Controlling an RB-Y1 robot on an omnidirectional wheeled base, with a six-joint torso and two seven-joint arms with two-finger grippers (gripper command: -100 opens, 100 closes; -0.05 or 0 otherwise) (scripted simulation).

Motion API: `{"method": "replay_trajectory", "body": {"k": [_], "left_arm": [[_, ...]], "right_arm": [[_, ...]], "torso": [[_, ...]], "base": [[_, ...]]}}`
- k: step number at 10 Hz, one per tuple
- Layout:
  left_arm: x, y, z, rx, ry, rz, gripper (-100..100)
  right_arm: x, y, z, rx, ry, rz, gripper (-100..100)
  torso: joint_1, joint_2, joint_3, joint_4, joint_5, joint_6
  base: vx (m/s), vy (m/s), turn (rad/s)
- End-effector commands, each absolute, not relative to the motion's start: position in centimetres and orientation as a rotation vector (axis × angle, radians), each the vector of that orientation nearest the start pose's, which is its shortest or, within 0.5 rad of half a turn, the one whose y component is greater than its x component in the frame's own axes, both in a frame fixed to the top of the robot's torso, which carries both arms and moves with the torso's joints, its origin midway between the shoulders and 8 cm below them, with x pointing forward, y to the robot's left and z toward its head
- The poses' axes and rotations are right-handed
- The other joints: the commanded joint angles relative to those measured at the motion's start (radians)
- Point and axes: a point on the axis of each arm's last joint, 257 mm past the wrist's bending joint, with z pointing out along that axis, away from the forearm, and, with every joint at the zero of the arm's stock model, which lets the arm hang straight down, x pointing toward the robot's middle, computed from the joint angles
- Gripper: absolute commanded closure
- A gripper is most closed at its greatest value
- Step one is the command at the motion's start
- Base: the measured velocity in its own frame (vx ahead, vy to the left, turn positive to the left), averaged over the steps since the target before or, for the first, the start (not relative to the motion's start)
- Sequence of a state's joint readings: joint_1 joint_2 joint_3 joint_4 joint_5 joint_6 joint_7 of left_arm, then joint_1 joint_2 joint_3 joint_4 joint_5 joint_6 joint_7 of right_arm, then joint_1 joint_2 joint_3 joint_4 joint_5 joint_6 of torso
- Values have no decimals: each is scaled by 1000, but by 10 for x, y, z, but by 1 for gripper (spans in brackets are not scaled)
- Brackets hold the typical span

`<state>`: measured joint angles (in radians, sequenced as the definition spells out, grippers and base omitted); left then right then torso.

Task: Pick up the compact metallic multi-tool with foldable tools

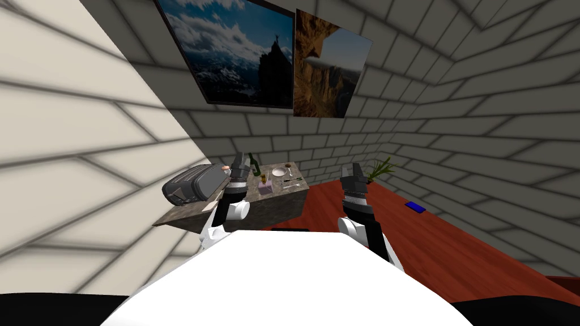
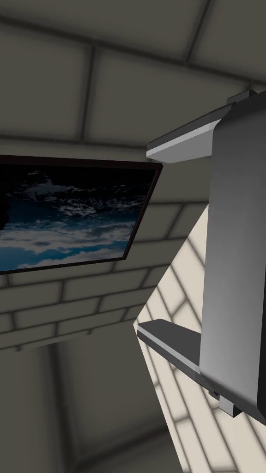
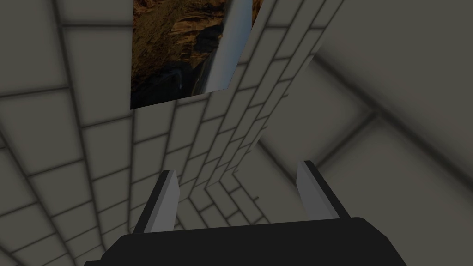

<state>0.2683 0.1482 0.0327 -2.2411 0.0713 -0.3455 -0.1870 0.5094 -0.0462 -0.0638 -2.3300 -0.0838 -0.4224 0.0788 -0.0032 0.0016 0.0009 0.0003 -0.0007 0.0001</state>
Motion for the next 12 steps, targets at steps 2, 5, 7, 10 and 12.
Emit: {"method": "replay_trajectory", "body": {"k": [2,5,7,10,12], "left_arm": [[417,256,50,-518,780,-1194,-100],[437,252,38,-553,847,-1174,-100],[454,248,30,-571,896,-1158,-100],[482,237,22,-581,971,-1133,-100],[487,238,13,-609,1003,-1120,-100]], "right_arm": [[341,-305,31,664,642,1212,0],[341,-305,31,664,642,1212,0],[341,-305,31,664,642,1212,0],[341,-305,31,664,642,1212,0],[341,-305,31,664,642,1212,0]], "torso": [[0,0,0,0,0,0],[0,0,0,0,0,0],[1,0,0,0,0,0],[1,-1,0,0,0,0],[1,-1,0,0,0,0]], "base": [[-31,-47,19],[-26,-38,13],[-28,-32,13],[-24,-37,11],[-14,-23,3]]}}
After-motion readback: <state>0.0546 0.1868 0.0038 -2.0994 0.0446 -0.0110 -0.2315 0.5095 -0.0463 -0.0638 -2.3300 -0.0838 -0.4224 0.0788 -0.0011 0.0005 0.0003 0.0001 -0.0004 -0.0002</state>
